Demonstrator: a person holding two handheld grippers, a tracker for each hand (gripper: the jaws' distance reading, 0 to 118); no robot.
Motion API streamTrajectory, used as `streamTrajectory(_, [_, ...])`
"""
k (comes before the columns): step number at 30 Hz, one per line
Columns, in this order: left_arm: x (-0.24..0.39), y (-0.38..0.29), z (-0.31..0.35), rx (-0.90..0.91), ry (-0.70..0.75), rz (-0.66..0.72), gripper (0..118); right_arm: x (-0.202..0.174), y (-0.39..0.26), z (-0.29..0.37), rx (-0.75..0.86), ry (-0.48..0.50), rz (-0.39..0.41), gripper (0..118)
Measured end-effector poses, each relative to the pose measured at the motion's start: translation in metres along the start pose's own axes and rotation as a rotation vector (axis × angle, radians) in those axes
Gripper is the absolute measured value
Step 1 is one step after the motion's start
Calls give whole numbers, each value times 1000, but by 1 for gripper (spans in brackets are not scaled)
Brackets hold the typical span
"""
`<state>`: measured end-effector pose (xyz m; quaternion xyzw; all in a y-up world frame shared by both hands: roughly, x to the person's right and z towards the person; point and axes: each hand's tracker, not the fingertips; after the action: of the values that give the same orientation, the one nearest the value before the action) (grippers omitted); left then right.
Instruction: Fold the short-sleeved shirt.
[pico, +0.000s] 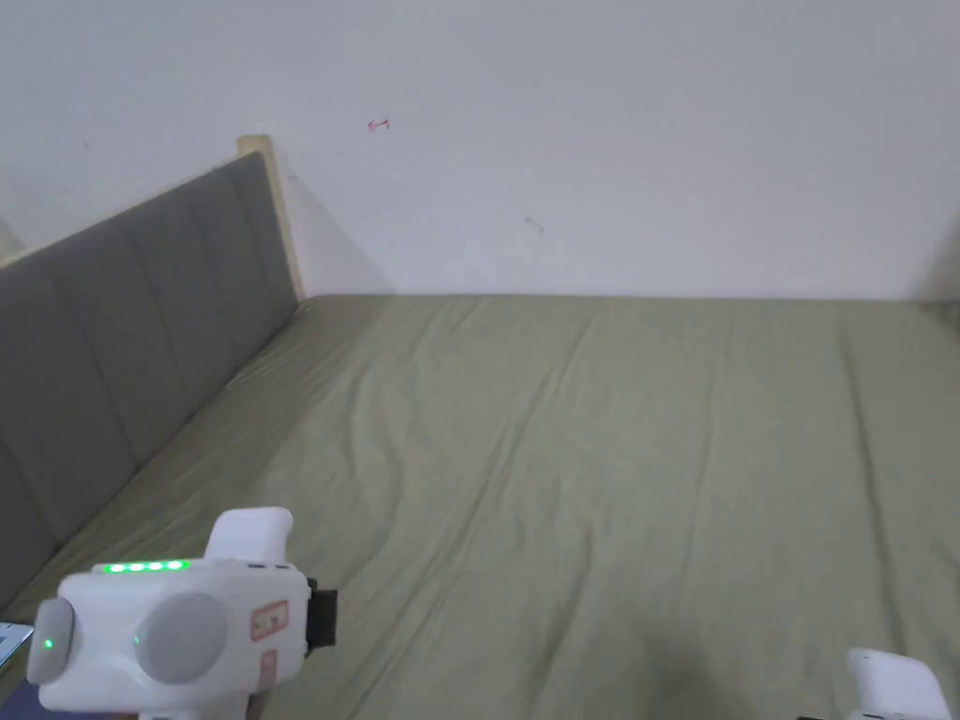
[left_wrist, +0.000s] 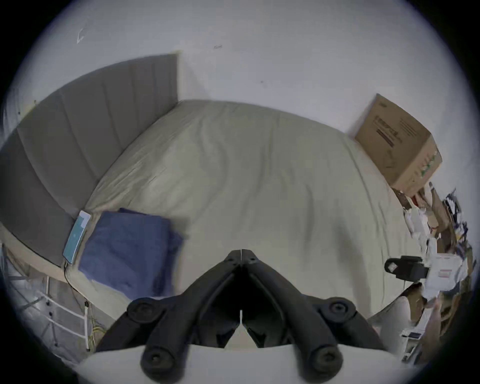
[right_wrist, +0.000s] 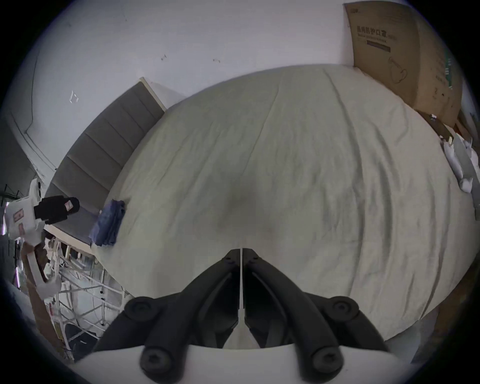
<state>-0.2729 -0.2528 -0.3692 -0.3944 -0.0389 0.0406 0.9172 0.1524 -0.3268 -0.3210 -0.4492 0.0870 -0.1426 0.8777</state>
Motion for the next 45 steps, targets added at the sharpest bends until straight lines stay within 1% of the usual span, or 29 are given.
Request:
streamTrajectory(3, [46,-7,23,70,9,-56,0,2,4,28,60,-8,23,2])
streamTrajectory(7, [94,-9,55,193,40,-105,0,-5,10,72,196,-59,89,2])
streamTrajectory(9, [112,-9,72,269,54,-122,0,-12,15,95,276,-105,121,2])
streamTrajectory(13, [142,-11,103,402,34,-95,0,-29,23,137,440,-170,169,2])
streamTrajectory(18, [169,-12,136,574,87,-134,0,-55,24,178,642,-297,240,2])
streamTrajectory(20, [176,-12,143,582,94,-121,0,-61,23,188,691,-301,237,2])
streamTrajectory(24, [178,-13,150,600,65,-119,0,-64,22,202,729,-264,189,2])
streamTrajectory(28, [179,-16,155,627,81,-102,0,-67,21,205,751,-296,190,3])
streamTrajectory(29, [178,-16,156,629,75,-98,6,-67,22,205,750,-306,190,4])
streamTrajectory(30, [177,-15,156,624,52,-103,16,-66,22,205,752,-301,186,6])
streamTrajectory(31, [177,-15,156,617,41,-97,30,-65,22,205,750,-291,175,10])
streamTrajectory(32, [177,-15,155,613,20,-98,59,-64,22,206,747,-281,161,24])
streamTrajectory(33, [177,-15,153,603,-4,-104,87,-62,22,206,748,-276,152,43])
streamTrajectory(34, [178,-15,152,599,0,-106,108,-61,21,206,750,-276,147,68])
streamTrajectory(35, [181,-14,149,587,8,-113,116,-61,22,205,750,-280,146,102])
streamTrajectory(36, [184,-15,148,583,23,-121,114,-60,23,204,740,-283,139,116])
streamTrajectory(37, [186,-17,150,605,54,-138,114,-58,23,204,734,-277,125,117])
streamTrajectory(39, [190,-19,151,609,46,-160,115,-56,19,210,767,-212,120,117])
streamTrajectory(42, [193,-16,151,610,21,-156,114,-57,20,210,777,-244,138,117])
streamTrajectory(44, [196,-14,152,580,83,-156,114,-58,20,210,791,-287,161,117])
streamTrajectory(45, [198,-13,150,572,122,-166,114,-59,20,209,797,-284,166,117])
